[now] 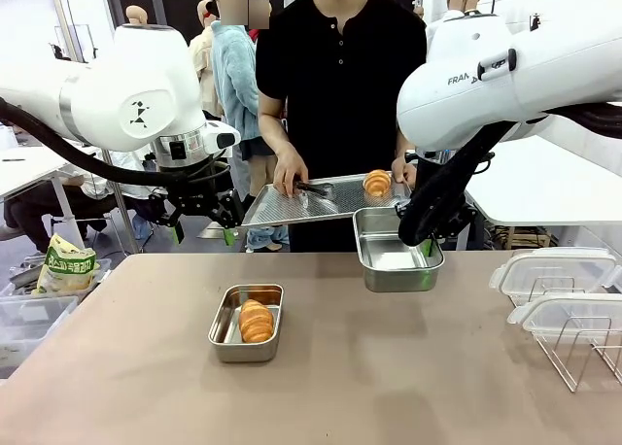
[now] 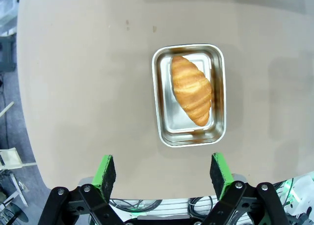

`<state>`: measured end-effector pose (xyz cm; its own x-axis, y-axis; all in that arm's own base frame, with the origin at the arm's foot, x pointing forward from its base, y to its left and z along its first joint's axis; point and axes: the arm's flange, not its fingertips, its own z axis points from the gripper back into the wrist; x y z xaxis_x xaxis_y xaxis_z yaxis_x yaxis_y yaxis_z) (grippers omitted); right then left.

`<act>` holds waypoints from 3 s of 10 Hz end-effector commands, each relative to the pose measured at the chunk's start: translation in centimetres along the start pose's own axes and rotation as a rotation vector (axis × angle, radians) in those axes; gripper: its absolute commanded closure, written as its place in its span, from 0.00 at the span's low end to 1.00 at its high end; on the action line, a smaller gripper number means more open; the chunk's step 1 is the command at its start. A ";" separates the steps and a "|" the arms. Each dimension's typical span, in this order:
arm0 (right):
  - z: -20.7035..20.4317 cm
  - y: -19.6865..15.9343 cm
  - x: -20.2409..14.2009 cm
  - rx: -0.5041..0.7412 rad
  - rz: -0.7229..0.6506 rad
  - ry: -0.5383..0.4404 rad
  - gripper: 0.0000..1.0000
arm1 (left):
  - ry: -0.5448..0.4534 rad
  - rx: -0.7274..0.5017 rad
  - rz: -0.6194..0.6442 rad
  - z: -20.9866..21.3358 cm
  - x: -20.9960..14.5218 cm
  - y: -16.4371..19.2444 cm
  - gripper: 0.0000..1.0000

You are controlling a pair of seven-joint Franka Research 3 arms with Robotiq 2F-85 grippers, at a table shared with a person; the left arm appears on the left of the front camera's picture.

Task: Place the bread in airtight containers.
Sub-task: Once an object is inside an Airtight Container , place the container in the center of the table.

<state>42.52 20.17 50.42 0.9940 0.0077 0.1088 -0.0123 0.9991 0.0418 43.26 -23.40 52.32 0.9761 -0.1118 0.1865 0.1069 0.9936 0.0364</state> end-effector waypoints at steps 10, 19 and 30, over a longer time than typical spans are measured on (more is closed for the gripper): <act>0.2 0.0 0.0 0.003 -0.001 -0.010 1.00 | -0.004 -0.001 0.000 0.3 -0.1 0.1 0.00; 0.2 0.0 0.0 0.003 -0.001 -0.010 1.00 | -0.004 -0.001 0.000 0.3 -0.1 0.1 0.00; 0.2 0.0 0.0 0.003 -0.001 -0.010 1.00 | -0.004 -0.001 0.000 0.3 -0.1 0.1 0.00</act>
<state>42.52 20.17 50.41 0.9941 0.0077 0.1086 -0.0123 0.9991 0.0417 43.26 -23.40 52.32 0.9761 -0.1118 0.1865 0.1069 0.9936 0.0364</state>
